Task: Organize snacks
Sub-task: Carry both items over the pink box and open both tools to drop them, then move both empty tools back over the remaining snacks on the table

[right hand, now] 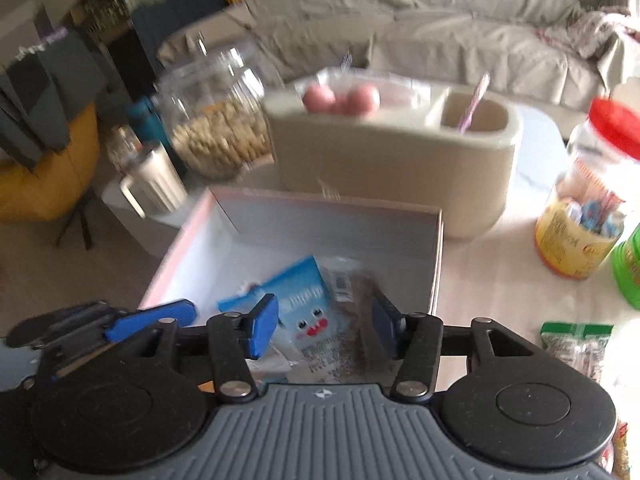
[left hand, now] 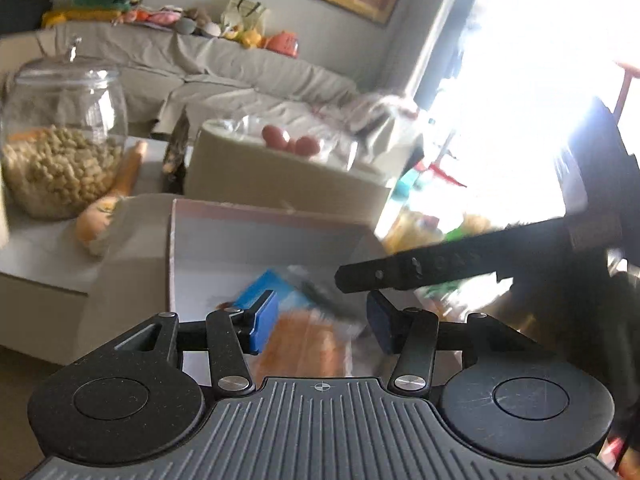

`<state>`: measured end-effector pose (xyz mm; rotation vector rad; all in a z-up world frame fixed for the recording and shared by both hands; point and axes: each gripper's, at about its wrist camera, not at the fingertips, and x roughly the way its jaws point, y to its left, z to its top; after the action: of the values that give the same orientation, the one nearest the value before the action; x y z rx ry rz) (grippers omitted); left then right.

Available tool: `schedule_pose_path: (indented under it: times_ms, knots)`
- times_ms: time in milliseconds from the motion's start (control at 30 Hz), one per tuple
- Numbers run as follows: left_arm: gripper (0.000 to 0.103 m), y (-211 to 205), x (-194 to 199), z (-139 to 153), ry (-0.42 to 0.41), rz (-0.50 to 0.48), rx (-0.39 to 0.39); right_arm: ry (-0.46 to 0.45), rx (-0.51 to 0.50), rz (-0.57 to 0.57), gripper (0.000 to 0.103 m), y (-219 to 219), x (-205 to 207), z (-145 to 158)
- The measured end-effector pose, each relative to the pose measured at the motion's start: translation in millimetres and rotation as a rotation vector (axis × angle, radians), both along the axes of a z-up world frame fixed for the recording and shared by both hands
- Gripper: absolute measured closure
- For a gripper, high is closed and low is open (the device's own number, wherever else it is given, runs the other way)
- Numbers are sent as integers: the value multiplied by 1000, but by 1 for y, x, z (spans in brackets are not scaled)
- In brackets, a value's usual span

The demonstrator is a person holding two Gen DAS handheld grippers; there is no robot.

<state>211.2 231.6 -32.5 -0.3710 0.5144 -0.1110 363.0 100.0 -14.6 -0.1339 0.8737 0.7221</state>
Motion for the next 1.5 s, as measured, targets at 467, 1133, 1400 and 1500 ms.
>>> schedule_pose_path:
  times_ms: [467,1133,1400,1500]
  knots:
    - [48,-66,-51,13,-93,-61,-60,-197,-46,-196,32,-148,-55,6]
    - [49,-164,-31,-57,158,-223,-55,-48,142,-314,23,-245,-105,-84]
    - [50,-188,-20,-60,222,-294,-74,-168,157,-424,24,-274,-126,-74]
    - [50,-196,-11,-61,226,-308,-84,-210,148,-521,24,-287,-118,-78]
